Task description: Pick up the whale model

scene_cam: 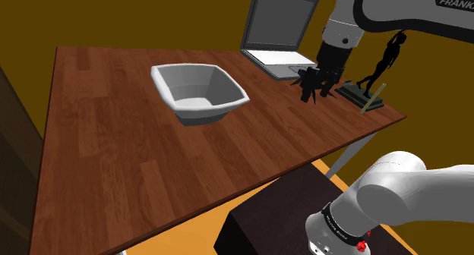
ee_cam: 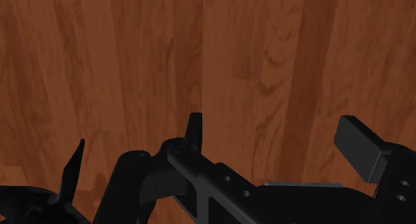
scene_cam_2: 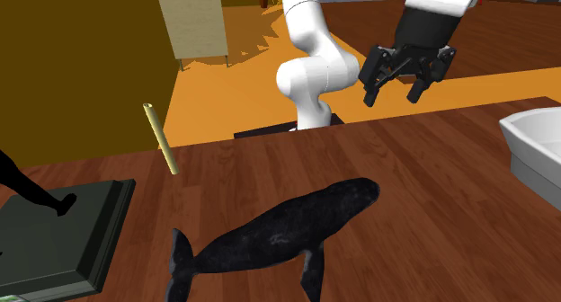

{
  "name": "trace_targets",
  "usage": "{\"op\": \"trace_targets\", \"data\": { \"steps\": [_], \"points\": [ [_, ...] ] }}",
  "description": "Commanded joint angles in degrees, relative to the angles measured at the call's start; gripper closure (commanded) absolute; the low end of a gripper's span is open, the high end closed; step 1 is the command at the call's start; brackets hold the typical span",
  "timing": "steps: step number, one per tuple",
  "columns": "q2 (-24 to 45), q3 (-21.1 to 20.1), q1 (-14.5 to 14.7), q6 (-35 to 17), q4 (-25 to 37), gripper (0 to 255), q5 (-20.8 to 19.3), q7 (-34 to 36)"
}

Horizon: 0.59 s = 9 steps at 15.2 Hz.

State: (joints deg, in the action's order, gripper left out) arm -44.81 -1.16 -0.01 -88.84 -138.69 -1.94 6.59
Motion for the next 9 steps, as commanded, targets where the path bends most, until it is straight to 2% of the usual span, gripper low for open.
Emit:
{"op": "trace_targets", "data": {
  "steps": [1,5,9],
  "points": [
    [0.00,0.00,0.00,0.00,0.00,0,0.00,0.00],
    [-4.60,8.52,1.25,-1.82,-2.90,0,-4.92,-15.59],
    [-5.98,17.89,2.82,-4.21,-3.16,0,-9.75,-31.25]
  ]
}}
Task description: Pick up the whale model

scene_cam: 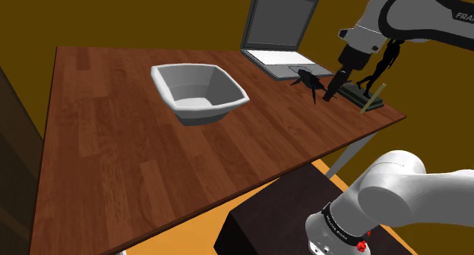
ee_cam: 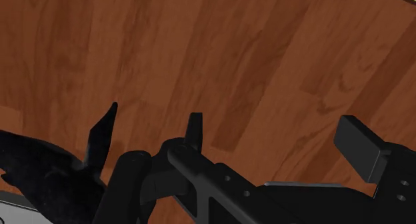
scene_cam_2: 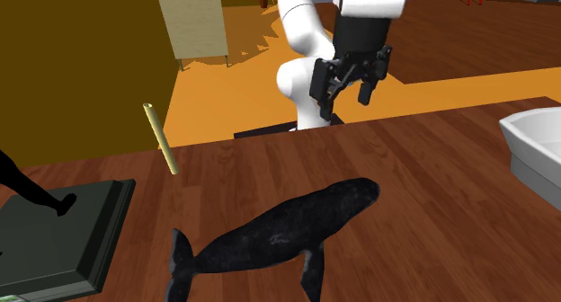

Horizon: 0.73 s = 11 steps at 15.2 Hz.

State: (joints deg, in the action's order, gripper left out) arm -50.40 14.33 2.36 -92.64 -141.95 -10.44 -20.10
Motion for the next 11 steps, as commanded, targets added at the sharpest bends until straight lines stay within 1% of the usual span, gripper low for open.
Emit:
{"op": "trace_targets", "data": {
  "steps": [1,4,6,9,11],
  "points": [
    [-0.23,4.82,0.99,-1.09,0.47,0,-2.30,-8.48],
    [1.39,12.29,3.32,-3.17,2.57,0,-4.91,-20.20],
    [3.28,17.40,5.54,-4.53,4.79,0,-6.02,-28.01],
    [7.08,25.35,10.14,-6.30,9.25,0,-6.57,-39.76],
    [10.08,30.99,14.18,-7.18,12.93,0,-6.12,-47.63]
  ]
}}
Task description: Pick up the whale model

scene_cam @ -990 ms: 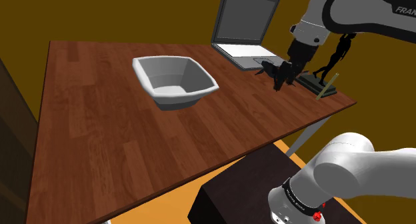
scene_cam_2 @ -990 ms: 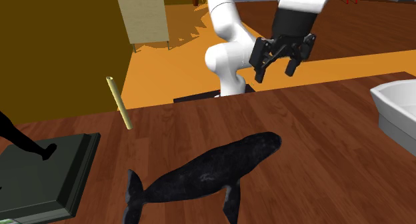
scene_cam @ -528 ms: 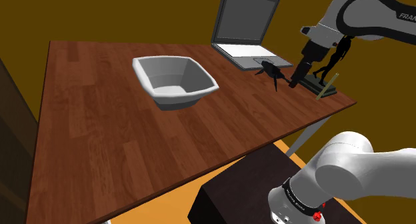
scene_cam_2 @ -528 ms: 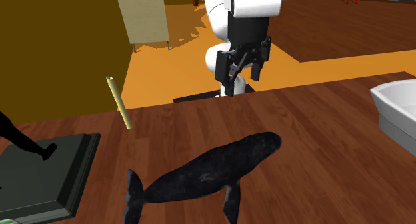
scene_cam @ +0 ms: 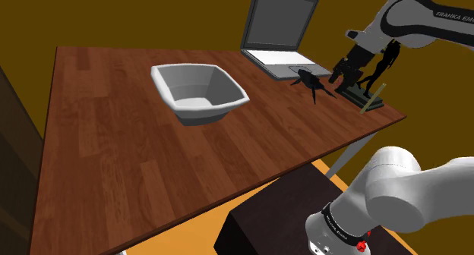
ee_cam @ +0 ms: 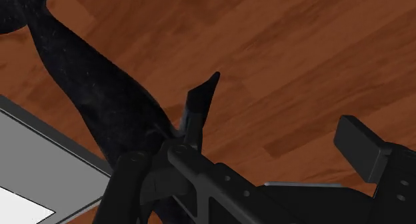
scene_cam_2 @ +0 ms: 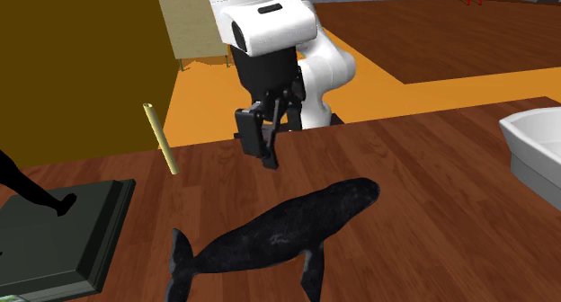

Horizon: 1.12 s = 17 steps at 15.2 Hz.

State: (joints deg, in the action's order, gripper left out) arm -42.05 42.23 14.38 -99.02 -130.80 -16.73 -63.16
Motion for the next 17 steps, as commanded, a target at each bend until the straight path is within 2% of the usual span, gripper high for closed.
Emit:
{"op": "trace_targets", "data": {
  "steps": [1,3,5,7,9,17],
  "points": [
    [3.35,6.06,4.50,-1.13,3.81,0,0.64,-8.55],
    [6.76,12.51,9.97,-1.49,8.26,0,2.11,-16.55],
    [10.36,19.91,16.68,-1.42,13.22,0,4.27,-24.66],
    [13.72,28.96,25.38,-0.77,18.69,0,6.80,-32.64],
    [15.67,40.06,36.83,0.61,24.72,0,8.78,-39.76],
    [13.97,42.56,38.26,-4.52,20.05,0,6.72,-39.71]
  ]
}}
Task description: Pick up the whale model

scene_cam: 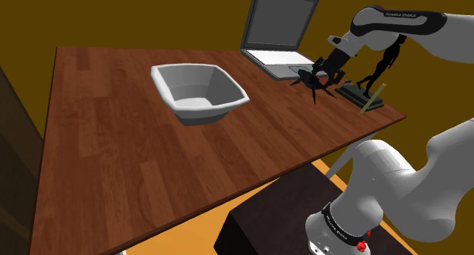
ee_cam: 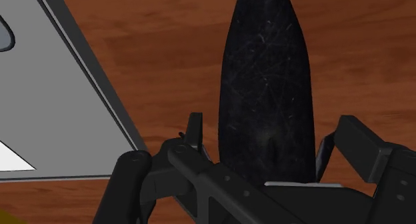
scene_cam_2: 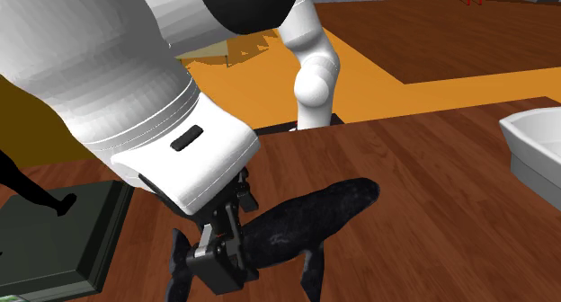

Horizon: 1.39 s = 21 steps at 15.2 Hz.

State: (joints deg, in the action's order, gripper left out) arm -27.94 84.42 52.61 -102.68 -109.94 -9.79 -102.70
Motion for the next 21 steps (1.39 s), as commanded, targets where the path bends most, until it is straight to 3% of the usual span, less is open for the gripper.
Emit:
{"op": "trace_targets", "data": {
  "steps": [1,2,3,12,21],
  "points": [
    [-0.14,0.35,0.02,-0.86,-0.82,0,-0.22,-0.16],
    [-0.14,0.37,0.03,-0.86,-0.82,0,-0.22,-0.16],
    [-0.18,0.48,0.05,-0.88,-0.81,255,-0.27,-0.23],
    [-0.14,0.37,0.03,-0.86,-0.81,255,-0.22,-0.17],
    [0.67,-2.40,-0.80,5.46,5.03,255,1.10,0.51]
  ]
}}
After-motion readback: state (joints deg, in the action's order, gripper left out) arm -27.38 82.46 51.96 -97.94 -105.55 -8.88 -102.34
